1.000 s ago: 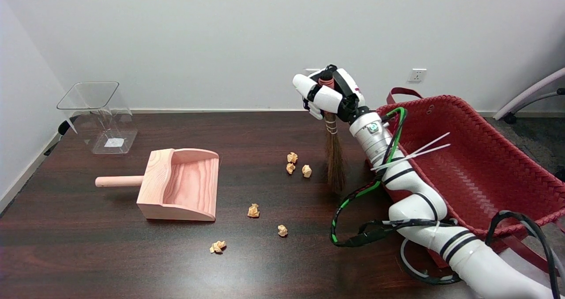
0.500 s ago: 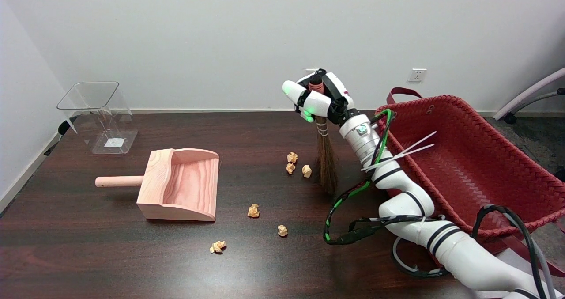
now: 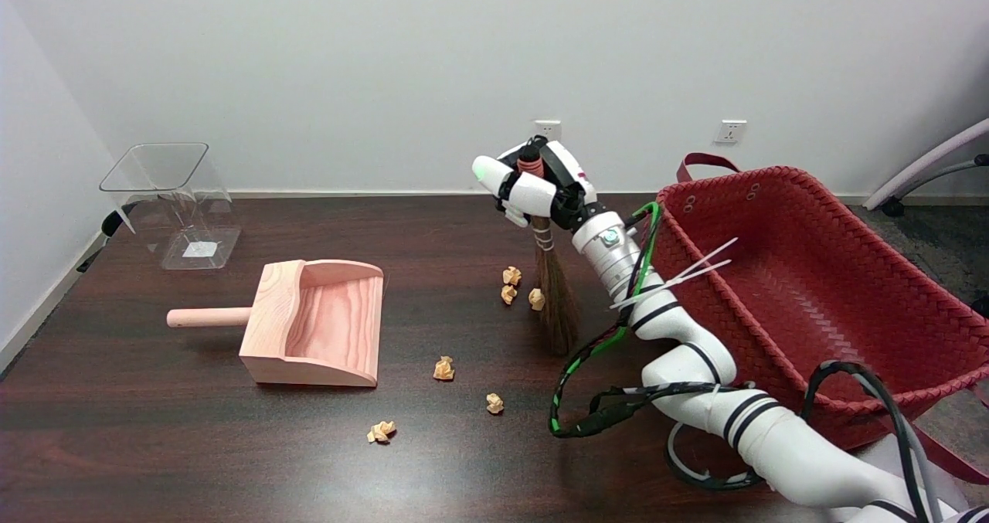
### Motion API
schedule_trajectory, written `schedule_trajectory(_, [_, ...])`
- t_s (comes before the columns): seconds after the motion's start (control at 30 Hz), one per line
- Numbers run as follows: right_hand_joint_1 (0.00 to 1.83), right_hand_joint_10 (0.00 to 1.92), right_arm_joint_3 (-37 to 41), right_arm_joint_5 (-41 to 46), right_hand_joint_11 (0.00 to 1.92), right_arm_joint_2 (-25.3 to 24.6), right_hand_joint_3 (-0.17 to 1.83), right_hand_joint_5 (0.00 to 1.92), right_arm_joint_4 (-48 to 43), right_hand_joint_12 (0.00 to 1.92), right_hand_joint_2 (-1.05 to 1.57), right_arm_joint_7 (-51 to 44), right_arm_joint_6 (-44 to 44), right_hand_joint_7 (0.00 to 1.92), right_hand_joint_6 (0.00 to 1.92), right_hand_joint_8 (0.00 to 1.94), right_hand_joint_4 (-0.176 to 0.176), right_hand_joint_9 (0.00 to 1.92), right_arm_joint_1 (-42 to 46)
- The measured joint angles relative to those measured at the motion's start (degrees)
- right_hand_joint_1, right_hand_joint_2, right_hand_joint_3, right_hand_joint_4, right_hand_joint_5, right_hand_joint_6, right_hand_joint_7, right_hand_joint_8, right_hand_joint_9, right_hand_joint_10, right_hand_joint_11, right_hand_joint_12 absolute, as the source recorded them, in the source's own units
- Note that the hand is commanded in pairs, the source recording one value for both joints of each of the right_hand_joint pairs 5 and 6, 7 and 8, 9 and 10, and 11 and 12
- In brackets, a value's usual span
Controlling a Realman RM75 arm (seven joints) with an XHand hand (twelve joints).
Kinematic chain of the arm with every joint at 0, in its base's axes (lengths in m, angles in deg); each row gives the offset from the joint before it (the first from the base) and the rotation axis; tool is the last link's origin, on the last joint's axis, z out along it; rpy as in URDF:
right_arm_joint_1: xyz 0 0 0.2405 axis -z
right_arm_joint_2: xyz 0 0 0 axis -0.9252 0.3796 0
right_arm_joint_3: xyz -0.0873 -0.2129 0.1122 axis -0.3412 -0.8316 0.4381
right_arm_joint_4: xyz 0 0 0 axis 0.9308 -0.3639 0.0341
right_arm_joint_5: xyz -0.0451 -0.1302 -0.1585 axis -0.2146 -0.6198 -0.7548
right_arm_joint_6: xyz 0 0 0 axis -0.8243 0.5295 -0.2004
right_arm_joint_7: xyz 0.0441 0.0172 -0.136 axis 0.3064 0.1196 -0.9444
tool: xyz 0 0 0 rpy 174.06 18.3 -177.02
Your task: Sweep the paper balls into the dustpan.
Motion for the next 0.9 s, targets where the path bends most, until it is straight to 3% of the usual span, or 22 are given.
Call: schedule_trajectory(0.9, [0.93, 1.92, -0.51, -3.85, 1.92, -6.69, 0.51, 1.92, 4.83, 1.92, 0.95, 0.37, 2.52, 1.92, 1.92, 1.92, 0.0, 1.92, -2.95])
